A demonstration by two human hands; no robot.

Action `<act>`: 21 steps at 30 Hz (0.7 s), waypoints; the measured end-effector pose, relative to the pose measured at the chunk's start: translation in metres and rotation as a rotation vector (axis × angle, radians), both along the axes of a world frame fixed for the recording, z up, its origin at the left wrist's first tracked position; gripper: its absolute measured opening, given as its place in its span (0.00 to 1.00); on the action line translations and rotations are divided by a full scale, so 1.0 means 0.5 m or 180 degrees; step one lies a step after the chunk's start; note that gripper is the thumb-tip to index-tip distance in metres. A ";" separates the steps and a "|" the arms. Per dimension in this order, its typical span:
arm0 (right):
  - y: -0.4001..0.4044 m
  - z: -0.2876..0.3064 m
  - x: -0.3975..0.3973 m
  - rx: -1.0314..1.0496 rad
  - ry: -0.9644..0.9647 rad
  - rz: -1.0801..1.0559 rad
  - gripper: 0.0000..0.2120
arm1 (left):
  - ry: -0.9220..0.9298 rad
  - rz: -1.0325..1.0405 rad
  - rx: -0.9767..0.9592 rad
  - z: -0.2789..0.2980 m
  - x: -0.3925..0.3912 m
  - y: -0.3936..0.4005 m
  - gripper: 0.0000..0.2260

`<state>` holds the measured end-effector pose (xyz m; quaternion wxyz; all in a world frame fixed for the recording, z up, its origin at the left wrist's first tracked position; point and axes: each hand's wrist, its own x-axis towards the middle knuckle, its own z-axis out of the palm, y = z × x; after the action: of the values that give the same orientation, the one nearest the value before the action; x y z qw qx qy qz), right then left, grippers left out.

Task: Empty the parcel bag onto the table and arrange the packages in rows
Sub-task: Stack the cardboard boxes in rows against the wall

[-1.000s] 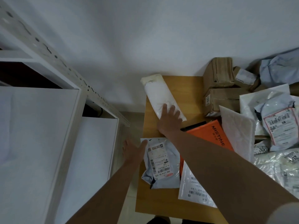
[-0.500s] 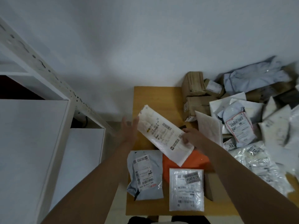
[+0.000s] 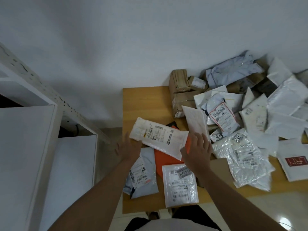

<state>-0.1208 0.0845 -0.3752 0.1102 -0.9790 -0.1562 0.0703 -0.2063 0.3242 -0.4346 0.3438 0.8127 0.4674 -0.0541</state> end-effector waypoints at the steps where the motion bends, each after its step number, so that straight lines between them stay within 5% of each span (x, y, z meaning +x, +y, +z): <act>1: -0.008 0.003 -0.002 0.0059 -0.0063 -0.0019 0.28 | 0.0049 -0.0059 0.0058 0.021 0.007 -0.007 0.31; 13: 0.099 0.089 0.210 -0.0001 -0.0628 0.0675 0.24 | -0.0088 -0.0857 -0.0104 0.113 0.186 -0.057 0.26; 21: 0.216 0.095 0.465 0.0108 0.0429 0.0555 0.32 | -0.0133 -0.1586 0.0402 0.129 0.351 -0.098 0.33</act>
<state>0.1117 0.1923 -0.3276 0.1304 -0.9528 -0.2343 0.1427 -0.0308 0.2753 -0.3700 0.2780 0.9235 0.2479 -0.0911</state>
